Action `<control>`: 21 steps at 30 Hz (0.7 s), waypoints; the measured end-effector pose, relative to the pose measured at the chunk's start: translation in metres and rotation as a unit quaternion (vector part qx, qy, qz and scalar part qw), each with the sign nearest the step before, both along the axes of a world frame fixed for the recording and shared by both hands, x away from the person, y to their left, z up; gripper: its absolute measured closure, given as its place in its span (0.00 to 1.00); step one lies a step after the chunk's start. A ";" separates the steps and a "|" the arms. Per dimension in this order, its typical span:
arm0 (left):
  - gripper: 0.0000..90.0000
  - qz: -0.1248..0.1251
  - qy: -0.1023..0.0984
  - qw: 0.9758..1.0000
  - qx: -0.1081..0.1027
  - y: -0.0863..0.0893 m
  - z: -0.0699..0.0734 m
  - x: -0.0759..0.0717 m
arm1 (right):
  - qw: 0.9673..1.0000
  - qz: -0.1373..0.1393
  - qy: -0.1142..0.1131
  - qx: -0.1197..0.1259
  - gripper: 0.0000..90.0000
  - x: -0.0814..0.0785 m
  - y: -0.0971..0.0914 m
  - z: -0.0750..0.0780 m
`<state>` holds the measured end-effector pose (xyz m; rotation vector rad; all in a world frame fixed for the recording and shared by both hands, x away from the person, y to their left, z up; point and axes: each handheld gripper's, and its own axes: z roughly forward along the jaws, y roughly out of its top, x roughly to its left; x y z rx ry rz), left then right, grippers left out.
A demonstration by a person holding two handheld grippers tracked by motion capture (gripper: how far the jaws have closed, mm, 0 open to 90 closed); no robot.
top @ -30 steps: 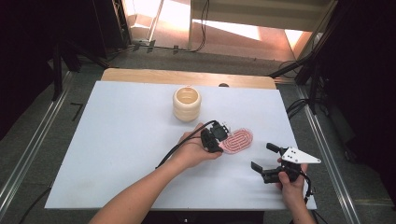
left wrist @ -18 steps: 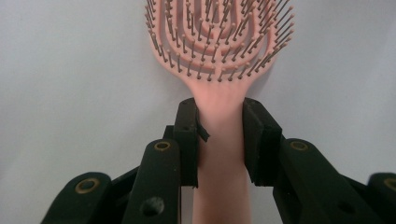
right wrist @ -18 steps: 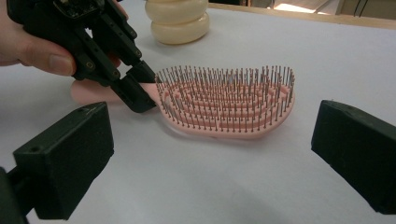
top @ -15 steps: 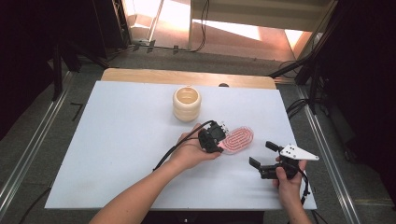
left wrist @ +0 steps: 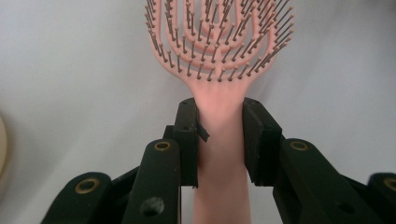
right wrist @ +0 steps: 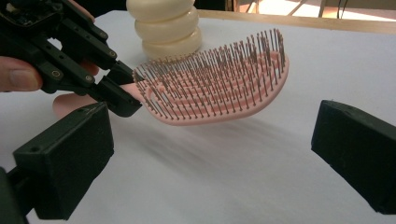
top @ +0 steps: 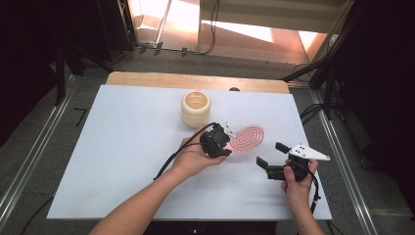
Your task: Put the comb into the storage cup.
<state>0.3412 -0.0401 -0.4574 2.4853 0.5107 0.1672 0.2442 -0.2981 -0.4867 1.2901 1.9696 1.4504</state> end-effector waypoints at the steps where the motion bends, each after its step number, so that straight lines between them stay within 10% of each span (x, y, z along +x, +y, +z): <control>1: 0.79 0.002 -0.006 1.000 -0.005 0.003 0.002 0.000 | 1.000 0.000 -0.002 0.000 0.00 0.001 0.001 0.002; 21: 0.79 0.038 -0.042 0.994 -0.093 0.041 0.022 -0.005 | 0.999 -0.003 0.015 0.052 0.00 0.028 0.040 0.032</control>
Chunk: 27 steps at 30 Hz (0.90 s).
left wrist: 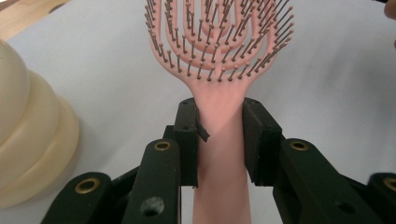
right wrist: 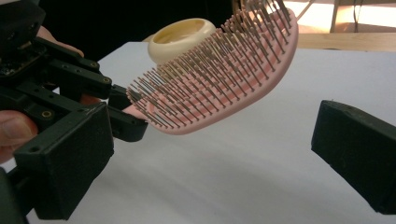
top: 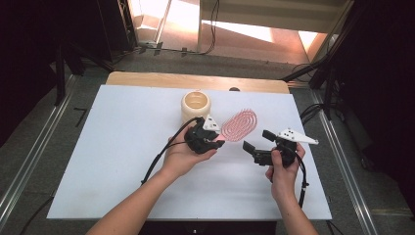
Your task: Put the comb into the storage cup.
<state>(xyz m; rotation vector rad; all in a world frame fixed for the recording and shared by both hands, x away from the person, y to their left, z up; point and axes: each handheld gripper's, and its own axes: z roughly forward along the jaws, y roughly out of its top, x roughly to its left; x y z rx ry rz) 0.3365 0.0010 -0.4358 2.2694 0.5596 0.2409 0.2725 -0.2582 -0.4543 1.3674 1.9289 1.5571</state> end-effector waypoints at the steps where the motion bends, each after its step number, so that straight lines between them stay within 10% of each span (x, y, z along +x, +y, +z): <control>1: 0.79 -0.001 0.002 1.000 -0.001 0.002 0.001 0.000 | 1.000 0.001 -0.002 -0.001 0.00 0.001 0.002 0.001; 27: 0.79 0.017 -0.035 0.997 -0.065 0.028 0.006 -0.014 | 0.996 -0.008 0.004 0.086 0.00 0.026 0.039 0.025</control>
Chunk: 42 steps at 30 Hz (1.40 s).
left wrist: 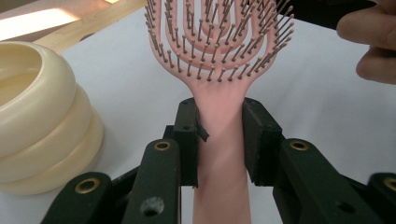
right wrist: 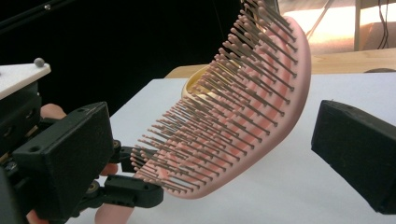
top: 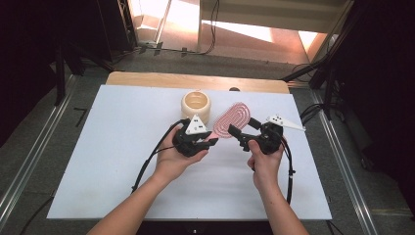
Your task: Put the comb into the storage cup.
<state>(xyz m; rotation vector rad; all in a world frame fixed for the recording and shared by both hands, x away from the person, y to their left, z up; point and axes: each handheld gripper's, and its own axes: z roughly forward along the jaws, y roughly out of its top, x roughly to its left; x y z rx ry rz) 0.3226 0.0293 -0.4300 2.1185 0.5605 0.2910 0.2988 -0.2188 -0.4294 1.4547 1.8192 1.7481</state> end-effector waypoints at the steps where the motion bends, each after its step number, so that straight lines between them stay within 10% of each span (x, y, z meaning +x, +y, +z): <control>1: 0.79 0.001 -0.003 1.000 0.002 0.000 0.000 -0.001 | 1.000 0.002 0.003 0.005 0.00 0.000 0.000 0.000; 15: 0.79 -0.004 -0.015 1.000 -0.015 -0.002 0.000 -0.009 | 0.994 0.007 0.044 0.103 0.06 0.008 -0.001 -0.002; 42: 0.79 -0.004 -0.043 0.999 -0.018 -0.003 -0.007 -0.016 | 0.985 0.006 0.082 0.154 0.60 0.014 0.006 -0.008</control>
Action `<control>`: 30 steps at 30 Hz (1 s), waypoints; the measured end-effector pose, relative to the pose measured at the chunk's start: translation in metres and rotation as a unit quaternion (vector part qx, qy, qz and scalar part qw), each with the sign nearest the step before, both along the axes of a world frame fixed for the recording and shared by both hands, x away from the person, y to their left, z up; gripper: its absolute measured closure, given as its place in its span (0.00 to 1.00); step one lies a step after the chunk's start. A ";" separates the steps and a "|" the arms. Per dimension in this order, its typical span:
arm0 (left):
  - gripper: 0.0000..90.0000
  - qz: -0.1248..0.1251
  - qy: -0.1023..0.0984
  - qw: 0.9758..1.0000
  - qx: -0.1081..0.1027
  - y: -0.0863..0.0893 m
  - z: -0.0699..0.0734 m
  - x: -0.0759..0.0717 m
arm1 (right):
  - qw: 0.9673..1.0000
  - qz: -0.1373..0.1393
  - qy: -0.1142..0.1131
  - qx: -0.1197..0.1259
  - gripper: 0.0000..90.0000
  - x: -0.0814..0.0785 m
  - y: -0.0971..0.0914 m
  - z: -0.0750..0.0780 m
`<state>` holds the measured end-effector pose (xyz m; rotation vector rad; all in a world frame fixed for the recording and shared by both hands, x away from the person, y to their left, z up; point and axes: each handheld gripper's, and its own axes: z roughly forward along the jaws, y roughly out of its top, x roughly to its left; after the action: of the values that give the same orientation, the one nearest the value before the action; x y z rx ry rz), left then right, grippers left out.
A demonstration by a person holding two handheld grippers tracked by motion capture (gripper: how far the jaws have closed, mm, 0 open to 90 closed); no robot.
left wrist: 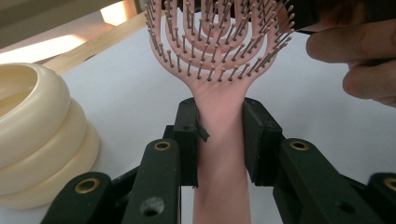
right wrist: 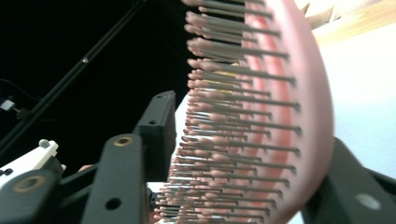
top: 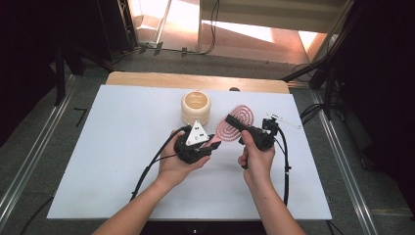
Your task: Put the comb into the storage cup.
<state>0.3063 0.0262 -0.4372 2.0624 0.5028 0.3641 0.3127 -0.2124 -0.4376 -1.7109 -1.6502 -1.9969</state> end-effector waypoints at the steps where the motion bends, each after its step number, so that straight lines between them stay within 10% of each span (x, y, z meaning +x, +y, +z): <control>1: 0.79 0.000 -0.001 1.000 0.000 0.000 0.000 0.000 | 1.000 0.002 -0.001 0.001 0.62 0.000 0.000 -0.001; 10: 0.77 0.001 -0.011 1.000 -0.014 0.003 -0.007 0.000 | 0.999 0.021 -0.019 0.017 0.69 0.000 -0.002 -0.003; 20: 0.19 -0.016 0.041 0.997 -0.069 0.015 -0.006 -0.004 | 0.998 0.039 -0.052 -0.014 0.69 -0.004 0.001 -0.001; 30: 0.00 -0.005 0.043 0.994 -0.101 0.042 -0.012 -0.012 | 0.995 0.043 -0.076 -0.043 0.69 -0.006 0.005 0.005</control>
<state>0.2946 0.0684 -0.4492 1.8898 0.5568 0.2100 0.3065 -0.2071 -0.4327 -1.5162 -1.8501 -2.0925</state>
